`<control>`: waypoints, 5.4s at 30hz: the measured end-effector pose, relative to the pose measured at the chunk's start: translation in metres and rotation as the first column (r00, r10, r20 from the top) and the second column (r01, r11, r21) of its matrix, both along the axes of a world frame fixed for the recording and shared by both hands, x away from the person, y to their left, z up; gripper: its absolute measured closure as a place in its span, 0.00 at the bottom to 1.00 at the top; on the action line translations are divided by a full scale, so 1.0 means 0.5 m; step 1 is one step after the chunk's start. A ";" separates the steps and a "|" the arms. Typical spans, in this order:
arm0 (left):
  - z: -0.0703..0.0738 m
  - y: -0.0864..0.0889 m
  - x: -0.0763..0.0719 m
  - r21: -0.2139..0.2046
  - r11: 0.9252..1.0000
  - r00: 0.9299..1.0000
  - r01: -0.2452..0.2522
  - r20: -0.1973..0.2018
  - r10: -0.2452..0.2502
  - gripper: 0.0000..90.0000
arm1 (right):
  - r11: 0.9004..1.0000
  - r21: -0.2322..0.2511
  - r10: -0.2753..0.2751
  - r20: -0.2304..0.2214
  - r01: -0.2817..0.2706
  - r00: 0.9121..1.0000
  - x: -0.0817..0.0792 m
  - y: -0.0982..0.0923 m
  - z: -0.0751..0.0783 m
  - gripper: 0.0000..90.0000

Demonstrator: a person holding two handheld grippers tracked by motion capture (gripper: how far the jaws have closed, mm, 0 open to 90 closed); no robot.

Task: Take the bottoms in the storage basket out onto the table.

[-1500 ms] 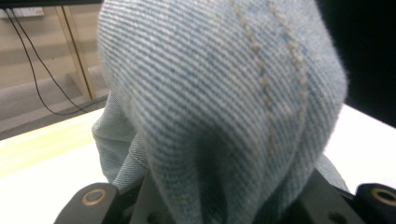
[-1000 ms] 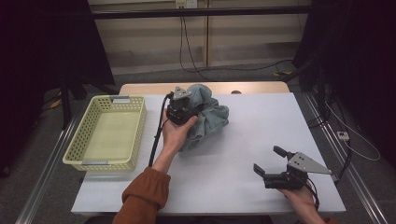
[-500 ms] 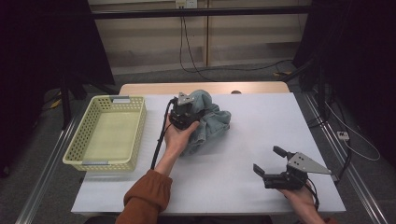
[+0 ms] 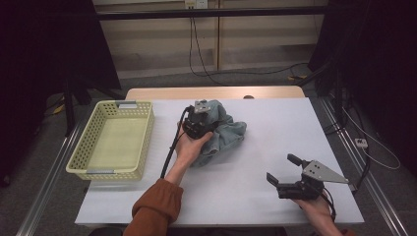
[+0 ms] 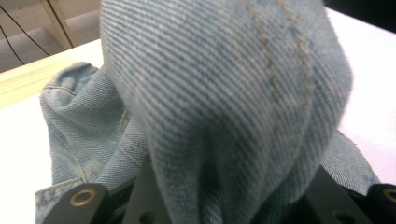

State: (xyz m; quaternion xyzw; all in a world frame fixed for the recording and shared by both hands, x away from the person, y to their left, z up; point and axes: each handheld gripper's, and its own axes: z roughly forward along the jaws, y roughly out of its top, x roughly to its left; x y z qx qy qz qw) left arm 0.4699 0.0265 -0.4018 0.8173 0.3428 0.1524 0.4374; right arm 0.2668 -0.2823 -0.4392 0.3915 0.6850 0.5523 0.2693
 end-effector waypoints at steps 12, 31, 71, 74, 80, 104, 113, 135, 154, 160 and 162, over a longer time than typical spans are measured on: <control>-0.031 -0.012 0.013 0.042 0.998 0.998 0.036 -0.046 -0.034 0.73 | 1.000 0.001 0.004 0.000 -0.004 1.000 0.000 0.000 0.000 0.00; -0.083 -0.042 0.017 0.122 0.989 0.989 0.086 -0.126 -0.071 0.60 | 1.000 0.003 0.007 -0.001 -0.007 1.000 0.002 0.002 -0.001 0.00; -0.054 -0.037 0.009 0.085 0.996 0.995 0.020 -0.098 -0.012 0.08 | 1.000 0.009 0.027 -0.005 -0.027 1.000 0.013 0.005 -0.003 0.00; -0.045 -0.030 0.008 0.051 0.999 0.996 0.015 -0.091 -0.010 0.07 | 1.000 0.009 0.025 -0.004 -0.025 1.000 0.011 0.004 -0.003 0.00; -0.038 -0.018 0.008 0.032 0.999 0.998 0.005 -0.062 -0.003 0.06 | 1.000 0.012 0.017 -0.007 -0.017 1.000 0.011 0.001 -0.004 0.00; 0.018 0.016 -0.020 -0.011 1.000 1.000 -0.004 0.022 0.004 0.06 | 1.000 0.005 0.018 -0.007 -0.018 1.000 0.013 0.005 -0.003 0.00; 0.036 0.023 -0.036 -0.018 1.000 0.999 0.003 0.048 -0.002 0.07 | 1.000 0.004 0.020 -0.006 -0.020 1.000 0.012 0.006 -0.002 0.00; 0.073 0.054 -0.084 -0.015 1.000 0.993 -0.005 0.114 0.006 0.07 | 1.000 0.000 0.020 -0.003 -0.020 1.000 0.010 0.008 -0.001 0.00; 0.119 0.096 -0.117 -0.029 1.000 0.990 -0.005 0.142 0.009 0.05 | 1.000 -0.003 0.016 -0.004 -0.016 1.000 0.009 0.007 -0.001 0.00; 0.132 0.121 -0.130 -0.029 1.000 0.987 -0.011 0.157 0.015 0.05 | 1.000 -0.005 0.017 -0.004 -0.017 1.000 0.010 0.009 -0.001 0.00; 0.134 0.128 -0.134 -0.027 0.999 0.986 -0.020 0.164 0.024 0.05 | 1.000 -0.006 0.015 -0.005 -0.015 1.000 0.010 0.008 -0.001 0.00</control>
